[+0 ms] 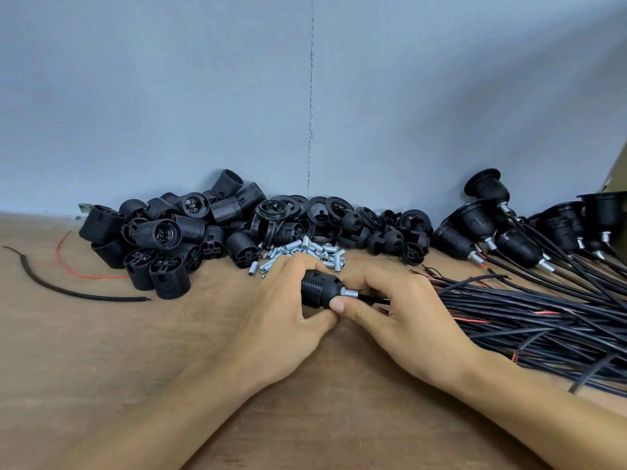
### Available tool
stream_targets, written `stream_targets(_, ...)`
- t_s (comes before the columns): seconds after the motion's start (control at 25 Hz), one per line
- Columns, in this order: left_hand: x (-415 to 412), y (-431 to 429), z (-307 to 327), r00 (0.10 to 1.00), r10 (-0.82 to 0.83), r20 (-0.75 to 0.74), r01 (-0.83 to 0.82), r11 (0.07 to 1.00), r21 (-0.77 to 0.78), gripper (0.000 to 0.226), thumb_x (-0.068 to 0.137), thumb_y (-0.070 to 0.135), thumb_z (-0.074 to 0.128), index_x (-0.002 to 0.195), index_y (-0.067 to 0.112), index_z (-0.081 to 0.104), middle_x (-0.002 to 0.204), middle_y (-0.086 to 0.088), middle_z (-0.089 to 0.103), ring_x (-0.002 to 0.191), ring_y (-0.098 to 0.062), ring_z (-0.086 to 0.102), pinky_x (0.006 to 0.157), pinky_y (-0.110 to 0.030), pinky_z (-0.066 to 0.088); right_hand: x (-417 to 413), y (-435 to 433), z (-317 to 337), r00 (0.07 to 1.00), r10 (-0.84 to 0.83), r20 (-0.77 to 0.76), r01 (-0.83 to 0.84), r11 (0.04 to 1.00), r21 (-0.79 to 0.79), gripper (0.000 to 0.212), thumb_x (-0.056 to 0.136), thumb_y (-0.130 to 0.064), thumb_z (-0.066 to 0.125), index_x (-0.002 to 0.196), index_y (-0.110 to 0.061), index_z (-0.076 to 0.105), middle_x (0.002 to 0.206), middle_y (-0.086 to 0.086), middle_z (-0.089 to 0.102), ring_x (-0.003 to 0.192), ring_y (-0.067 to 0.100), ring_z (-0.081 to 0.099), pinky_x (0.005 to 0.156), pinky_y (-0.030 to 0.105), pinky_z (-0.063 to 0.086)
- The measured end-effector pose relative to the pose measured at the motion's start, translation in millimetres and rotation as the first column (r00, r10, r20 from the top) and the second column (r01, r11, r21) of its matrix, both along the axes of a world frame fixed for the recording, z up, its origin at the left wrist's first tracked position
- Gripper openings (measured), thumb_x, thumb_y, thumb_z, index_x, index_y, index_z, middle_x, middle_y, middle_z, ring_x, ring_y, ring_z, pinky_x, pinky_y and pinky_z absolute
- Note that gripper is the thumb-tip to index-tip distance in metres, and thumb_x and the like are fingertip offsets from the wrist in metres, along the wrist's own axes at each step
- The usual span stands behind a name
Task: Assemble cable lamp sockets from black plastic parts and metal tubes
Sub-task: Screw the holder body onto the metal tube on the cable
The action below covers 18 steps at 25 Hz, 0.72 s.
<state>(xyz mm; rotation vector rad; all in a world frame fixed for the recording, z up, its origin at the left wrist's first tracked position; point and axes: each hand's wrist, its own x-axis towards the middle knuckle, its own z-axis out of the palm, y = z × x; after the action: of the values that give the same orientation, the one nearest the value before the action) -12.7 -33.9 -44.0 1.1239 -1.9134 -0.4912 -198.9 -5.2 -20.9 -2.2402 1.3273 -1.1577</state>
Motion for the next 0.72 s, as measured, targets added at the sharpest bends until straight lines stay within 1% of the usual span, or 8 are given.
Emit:
stream_targets(0.12, -1, 1, 1, 0.999, -0.013, -0.05, 0.015, 0.999, 0.033, 0.038, 0.062, 0.058, 0.056, 0.098, 0.051, 0.048, 0.096, 0.019, 0.056, 0.092, -0.002, 0.055, 0.075, -0.023, 0.045, 2, 3, 0, 1.0, -0.011, 0.012, 0.011, 1.0, -0.013, 0.006, 0.091, -0.04, 0.07, 0.087, -0.042, 0.066, 0.078, -0.013, 0.07, 0.071, 0.011, 0.065, 0.069, 0.027, 0.049)
stream_targets(0.24, -1, -1, 2, 0.996, -0.029, -0.084, 0.038, 0.993, 0.11, 0.036, 0.062, 0.05, 0.063, 0.095, 0.052, 0.049, 0.09, 0.018, 0.06, 0.082, -0.003, 0.058, 0.071, -0.029, 0.049, 1, 5, 0, 1.0, -0.027, 0.012, 0.027, 1.0, 0.015, 0.013, 0.09, -0.042, 0.069, 0.08, -0.041, 0.062, 0.072, -0.013, 0.07, 0.064, 0.01, 0.065, 0.063, 0.018, 0.048)
stream_targets(0.32, 0, -3, 2, 0.996, -0.042, -0.077, 0.053, 0.988, 0.147, 0.039, 0.069, 0.036, 0.071, 0.095, 0.05, 0.046, 0.089, 0.015, 0.061, 0.078, -0.005, 0.058, 0.068, -0.028, 0.049, 1, 2, 2, 1.0, -0.027, -0.004, 0.028, 0.998, 0.056, 0.012, 0.091, -0.042, 0.067, 0.081, -0.037, 0.063, 0.07, -0.011, 0.07, 0.064, 0.006, 0.065, 0.063, 0.017, 0.047)
stream_targets(0.4, 2, -5, 3, 0.996, -0.065, -0.063, 0.073, 0.988, 0.136, 0.044, 0.078, 0.024, 0.075, 0.099, 0.045, 0.043, 0.09, 0.011, 0.06, 0.079, -0.005, 0.057, 0.066, -0.021, 0.047, -1, -2, 6, 0.998, -0.056, 0.0, 0.056, 0.997, 0.045, 0.011, 0.093, -0.042, 0.064, 0.088, -0.032, 0.066, 0.069, -0.01, 0.068, 0.062, 0.004, 0.063, 0.062, 0.016, 0.046)
stream_targets(0.44, 3, -6, 4, 0.995, -0.076, -0.057, 0.082, 0.99, 0.117, 0.042, 0.08, 0.025, 0.075, 0.101, 0.043, 0.043, 0.091, 0.012, 0.06, 0.083, -0.004, 0.057, 0.068, -0.018, 0.045, -3, -3, 8, 0.998, -0.063, 0.018, 0.062, 0.997, 0.038, 0.011, 0.094, -0.04, 0.062, 0.097, -0.031, 0.067, 0.071, -0.012, 0.068, 0.064, 0.001, 0.063, 0.062, 0.013, 0.045)
stream_targets(0.52, 3, -7, 6, 0.993, -0.097, -0.061, 0.104, 0.988, 0.116, 0.037, 0.078, 0.04, 0.074, 0.105, 0.04, 0.049, 0.094, 0.017, 0.063, 0.089, -0.001, 0.059, 0.072, -0.014, 0.044, -8, -5, 12, 0.997, -0.052, 0.052, 0.05, 0.998, 0.048, 0.024, 0.097, -0.039, 0.057, 0.117, -0.03, 0.066, 0.085, -0.015, 0.073, 0.075, -0.001, 0.067, 0.069, 0.013, 0.048)
stream_targets(0.64, 4, -6, 8, 0.983, -0.144, -0.115, 0.164, 0.967, 0.196, 0.035, 0.073, 0.052, 0.075, 0.102, 0.038, 0.062, 0.093, 0.019, 0.069, 0.086, 0.0, 0.064, 0.075, -0.015, 0.049, -16, -6, 16, 1.0, -0.008, 0.028, 0.005, 0.993, 0.12, 0.026, 0.098, -0.041, 0.056, 0.119, -0.032, 0.068, 0.098, -0.013, 0.075, 0.082, 0.014, 0.071, 0.079, 0.029, 0.055)
stream_targets(0.72, 5, -6, 10, 0.977, -0.157, -0.143, 0.188, 0.952, 0.243, 0.035, 0.072, 0.053, 0.075, 0.101, 0.037, 0.065, 0.091, 0.018, 0.07, 0.085, 0.0, 0.065, 0.074, -0.015, 0.049, -19, -8, 17, 0.999, 0.029, 0.026, -0.032, 0.987, 0.158, 0.023, 0.099, -0.039, 0.058, 0.116, -0.031, 0.07, 0.092, -0.017, 0.074, 0.071, 0.007, 0.066, 0.071, 0.021, 0.051)
